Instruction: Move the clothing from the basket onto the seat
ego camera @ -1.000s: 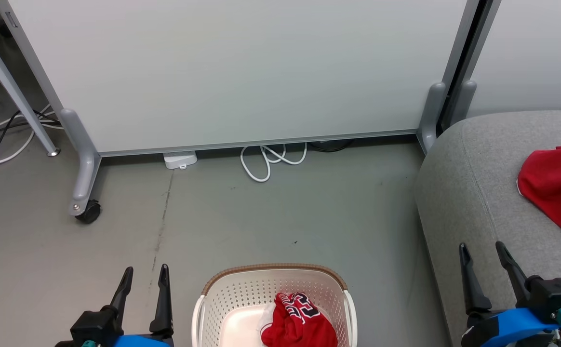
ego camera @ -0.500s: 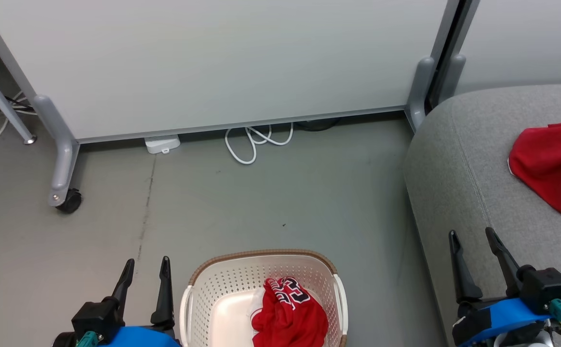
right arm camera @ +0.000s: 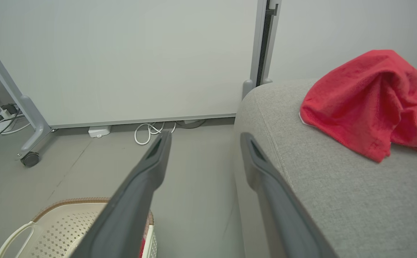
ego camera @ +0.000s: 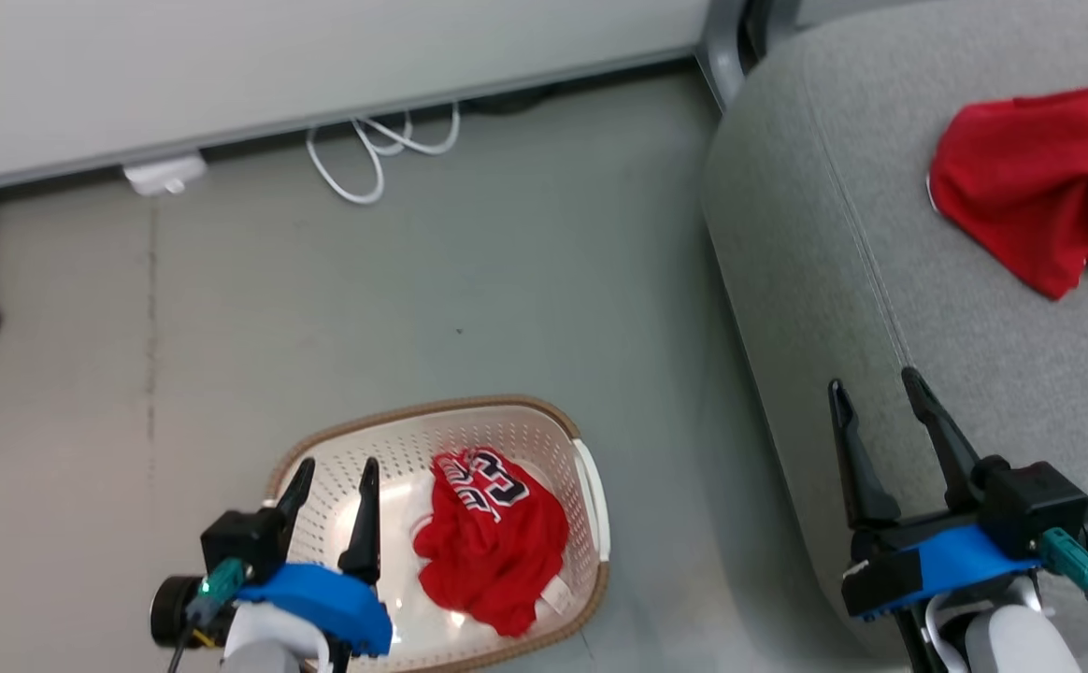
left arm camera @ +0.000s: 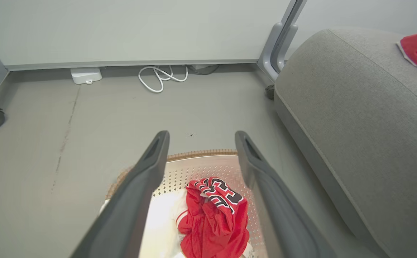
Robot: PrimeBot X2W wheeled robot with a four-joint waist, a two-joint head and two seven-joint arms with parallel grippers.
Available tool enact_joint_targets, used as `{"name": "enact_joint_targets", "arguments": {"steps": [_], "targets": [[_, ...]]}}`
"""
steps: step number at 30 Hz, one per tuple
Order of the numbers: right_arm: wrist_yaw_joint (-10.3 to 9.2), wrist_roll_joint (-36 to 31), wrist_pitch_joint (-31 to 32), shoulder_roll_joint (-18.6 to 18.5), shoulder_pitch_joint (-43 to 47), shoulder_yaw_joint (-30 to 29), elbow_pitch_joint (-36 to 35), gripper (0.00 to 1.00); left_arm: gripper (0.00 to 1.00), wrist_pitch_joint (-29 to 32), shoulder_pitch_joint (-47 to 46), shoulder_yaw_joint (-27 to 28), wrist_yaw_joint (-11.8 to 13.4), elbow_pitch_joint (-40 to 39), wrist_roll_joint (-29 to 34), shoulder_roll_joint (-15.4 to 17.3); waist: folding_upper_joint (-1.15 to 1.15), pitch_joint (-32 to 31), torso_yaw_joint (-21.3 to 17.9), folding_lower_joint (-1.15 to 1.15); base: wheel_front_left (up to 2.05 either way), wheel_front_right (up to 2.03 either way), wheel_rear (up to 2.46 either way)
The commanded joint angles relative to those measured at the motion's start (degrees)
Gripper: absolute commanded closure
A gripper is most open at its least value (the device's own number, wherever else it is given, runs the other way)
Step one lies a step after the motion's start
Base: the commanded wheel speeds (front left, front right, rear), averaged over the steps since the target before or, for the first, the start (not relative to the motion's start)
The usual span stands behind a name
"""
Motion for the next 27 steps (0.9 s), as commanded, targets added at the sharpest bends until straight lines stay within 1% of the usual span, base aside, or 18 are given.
{"name": "enact_joint_targets", "arguments": {"steps": [1,8,14,18,27], "targets": [[0.03,-0.2,-0.3,0.0,-1.2,0.4,-0.6,0.00,0.00,-0.3,-2.3,-0.1,-0.4,0.8,-0.7,0.4,0.00,5.3,-3.7,-0.01,0.00,0.00,0.00],[0.03,1.9,-1.6,0.0,-5.2,3.4,-2.7,0.00,0.00,-0.3,-9.4,-2.5,-0.4,7.4,-1.6,1.9,0.00,14.3,-8.1,-0.01,0.00,0.00,0.00],[0.03,3.0,-2.6,0.0,-7.2,5.4,-3.3,0.00,0.00,0.1,-14.2,-5.6,-0.4,13.8,-2.9,2.7,0.00,19.8,-10.4,-0.01,0.00,0.00,0.00],[0.02,3.6,-3.1,0.0,-8.2,6.6,-3.0,0.00,0.00,0.8,-17.3,-7.0,-0.4,18.3,-3.8,3.3,0.00,22.6,-11.6,-0.01,0.00,0.00,0.00],[0.03,4.0,-3.8,0.0,-10.0,7.9,-3.5,0.00,0.00,3.0,-22.3,-6.5,-0.2,26.0,-5.9,4.3,0.00,26.9,-13.2,-0.01,0.00,0.00,0.00]]}}
